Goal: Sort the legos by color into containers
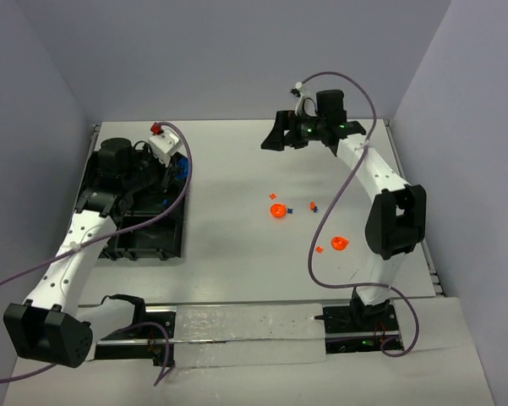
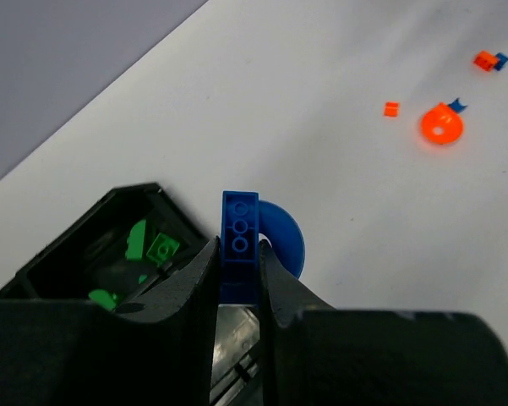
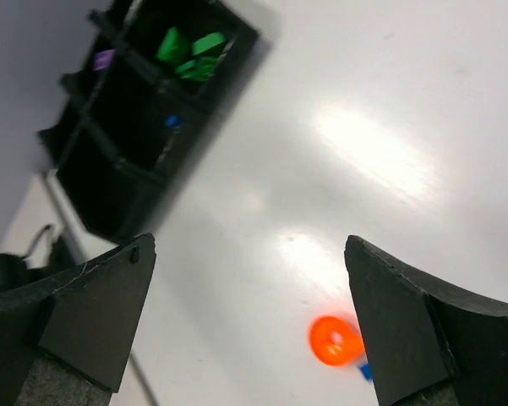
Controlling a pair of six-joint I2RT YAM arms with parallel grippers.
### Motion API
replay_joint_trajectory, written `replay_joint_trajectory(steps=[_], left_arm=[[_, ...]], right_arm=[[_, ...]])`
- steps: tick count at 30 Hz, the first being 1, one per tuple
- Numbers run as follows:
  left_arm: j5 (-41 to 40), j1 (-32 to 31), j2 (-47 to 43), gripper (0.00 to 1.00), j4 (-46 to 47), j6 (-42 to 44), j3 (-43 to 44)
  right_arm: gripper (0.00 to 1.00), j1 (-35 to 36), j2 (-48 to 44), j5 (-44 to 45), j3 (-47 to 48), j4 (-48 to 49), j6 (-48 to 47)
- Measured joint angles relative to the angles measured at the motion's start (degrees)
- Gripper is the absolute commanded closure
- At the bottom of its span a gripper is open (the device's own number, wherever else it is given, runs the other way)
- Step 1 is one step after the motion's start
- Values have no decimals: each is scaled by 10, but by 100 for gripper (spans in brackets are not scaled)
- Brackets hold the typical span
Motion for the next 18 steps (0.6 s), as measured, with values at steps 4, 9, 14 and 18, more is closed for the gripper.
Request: replay_joint_trajectory(steps=[4, 9, 14, 18], left_arm=[[-74, 31, 3, 100, -32, -39, -3], [-127, 88, 60, 100, -62, -68, -3], [-164, 98, 121, 100, -75, -77, -16], [-189, 98, 150, 100, -71, -89, -39]], right_arm=[[0, -19, -67, 87, -24, -19, -54], [0, -56, -135, 154, -77, -34, -90], [0, -103, -149, 179, -119, -63, -121], [0, -105, -151, 202, -160, -77, -138]])
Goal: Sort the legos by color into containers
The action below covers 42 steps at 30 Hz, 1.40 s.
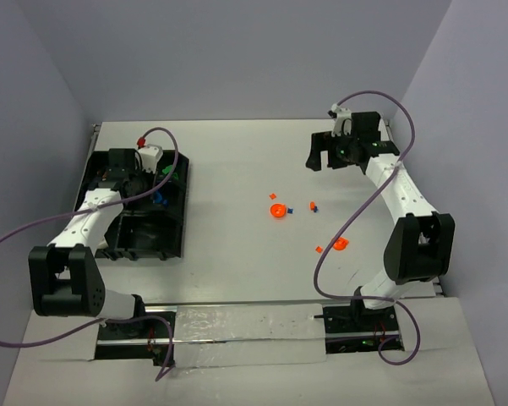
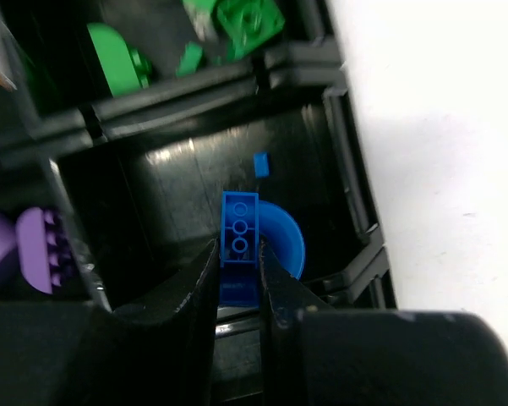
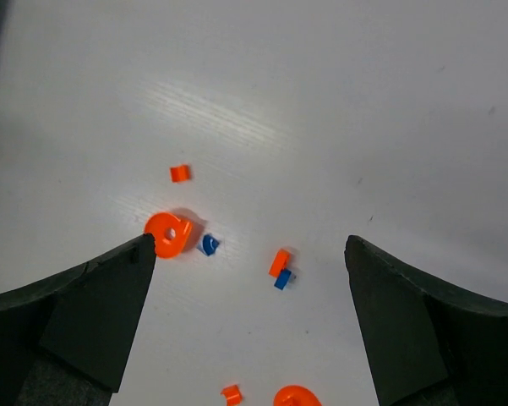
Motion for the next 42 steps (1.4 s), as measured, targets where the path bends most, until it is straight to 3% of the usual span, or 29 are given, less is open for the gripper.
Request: replay_joint_trajectory(steps=[4, 8, 12, 13, 16, 22, 28, 33, 42], left_arm=[[-23, 1, 30, 100, 8, -11, -3], [-34, 6, 45, 89, 21, -16, -5], [-41, 8, 54, 69, 41, -17, -7], [-42, 8, 59, 58, 45, -17, -7], [-41, 8, 71, 45, 55, -18, -7], [-37, 9, 75, 42, 70, -18, -7], [-14, 11, 70, 41, 72, -19, -7], [26, 12, 31, 38, 69, -22, -1], [127, 12, -50, 34, 83, -30, -1]], right_arm=[[0, 0, 1, 17, -28, -21, -11], [0, 0, 11, 32, -32, -31, -16], [1, 0, 18, 38, -49, -31, -17], [2, 0, 19, 39, -55, -32, -18], [7, 0, 21, 40, -63, -34, -24], [15, 0, 21, 25, -66, -33, -44], [38, 15, 21, 6, -73, -30, -74], [55, 73, 21, 14, -107, -5, -90], [57, 153, 74, 29, -121, -1, -80]])
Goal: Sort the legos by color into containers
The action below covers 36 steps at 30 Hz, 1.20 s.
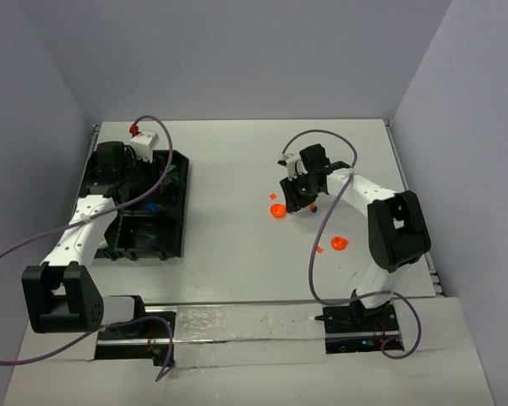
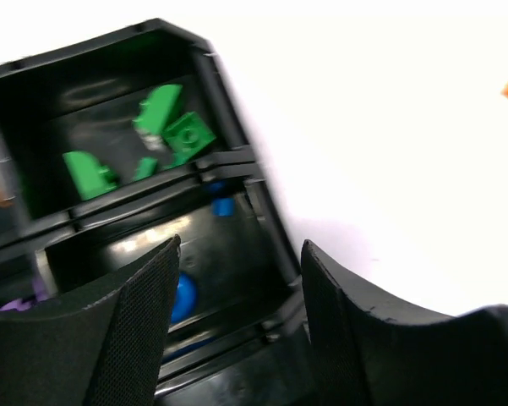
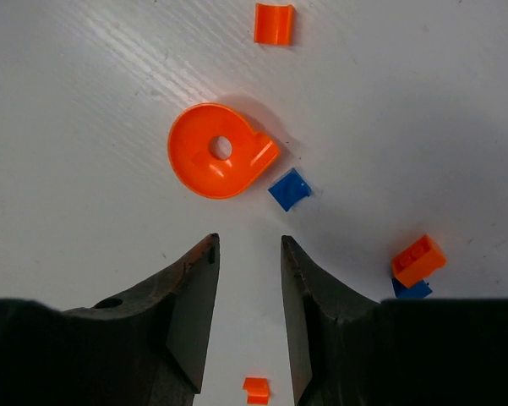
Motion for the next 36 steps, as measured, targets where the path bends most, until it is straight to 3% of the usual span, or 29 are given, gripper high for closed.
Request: replay_joint_trajectory(steps=[6, 9, 14, 36], left_arm=[[71, 0, -7, 34, 1, -12, -21], [77, 0, -11, 34, -4, -18, -21], [74, 0, -51, 33, -5, -18, -43], [56, 0, -70, 33, -12, -8, -53]], right_arm=[[52, 1, 55, 20, 8, -3, -37], [52, 1, 74, 32, 8, -6, -47], [44, 3, 87, 41, 26, -10, -39], [58, 39, 116, 108, 61, 0, -8]])
